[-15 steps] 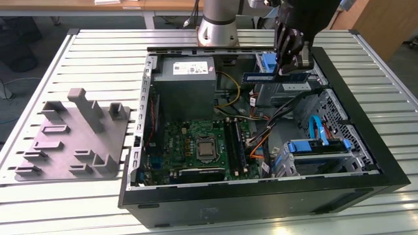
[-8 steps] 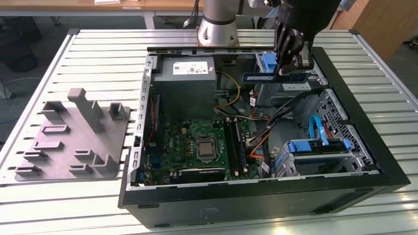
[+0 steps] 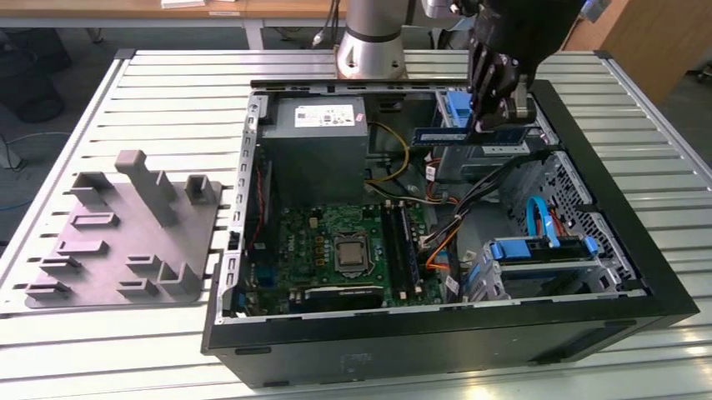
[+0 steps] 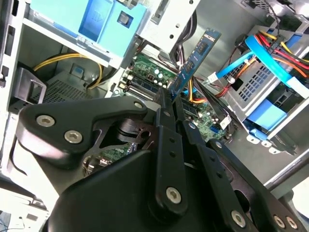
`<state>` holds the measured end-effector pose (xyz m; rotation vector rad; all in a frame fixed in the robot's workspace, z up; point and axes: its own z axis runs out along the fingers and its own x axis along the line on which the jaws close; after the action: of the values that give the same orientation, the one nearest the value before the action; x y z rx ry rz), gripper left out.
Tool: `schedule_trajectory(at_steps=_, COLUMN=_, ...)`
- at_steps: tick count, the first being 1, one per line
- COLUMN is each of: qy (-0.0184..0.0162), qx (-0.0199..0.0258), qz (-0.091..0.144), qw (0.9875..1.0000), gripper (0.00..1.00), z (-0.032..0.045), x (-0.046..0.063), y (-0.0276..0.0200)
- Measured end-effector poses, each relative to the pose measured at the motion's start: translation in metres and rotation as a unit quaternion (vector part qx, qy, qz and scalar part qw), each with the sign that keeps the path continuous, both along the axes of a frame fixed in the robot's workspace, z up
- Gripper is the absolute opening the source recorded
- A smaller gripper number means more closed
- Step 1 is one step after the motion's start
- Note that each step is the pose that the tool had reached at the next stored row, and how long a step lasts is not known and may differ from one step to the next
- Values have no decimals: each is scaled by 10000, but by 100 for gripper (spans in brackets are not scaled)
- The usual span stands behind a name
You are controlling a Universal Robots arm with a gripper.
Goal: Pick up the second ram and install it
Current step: 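Pick up the second ram and move it above second insertion slot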
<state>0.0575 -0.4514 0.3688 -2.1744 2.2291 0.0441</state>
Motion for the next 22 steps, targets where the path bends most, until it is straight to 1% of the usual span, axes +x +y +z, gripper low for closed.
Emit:
schedule_trajectory(at_steps=10, qy=0, qx=0, qz=0, qw=10000, gripper=14, z=-77, x=-114, y=-47)
schedule_trajectory(at_steps=18, qy=0, qx=0, qz=0, qw=10000, gripper=14, z=-154, x=-169, y=-59)
schedule_trajectory(at_steps=22, qy=0, qx=1, qz=0, qw=10000, gripper=14, z=-212, x=-187, y=-67)
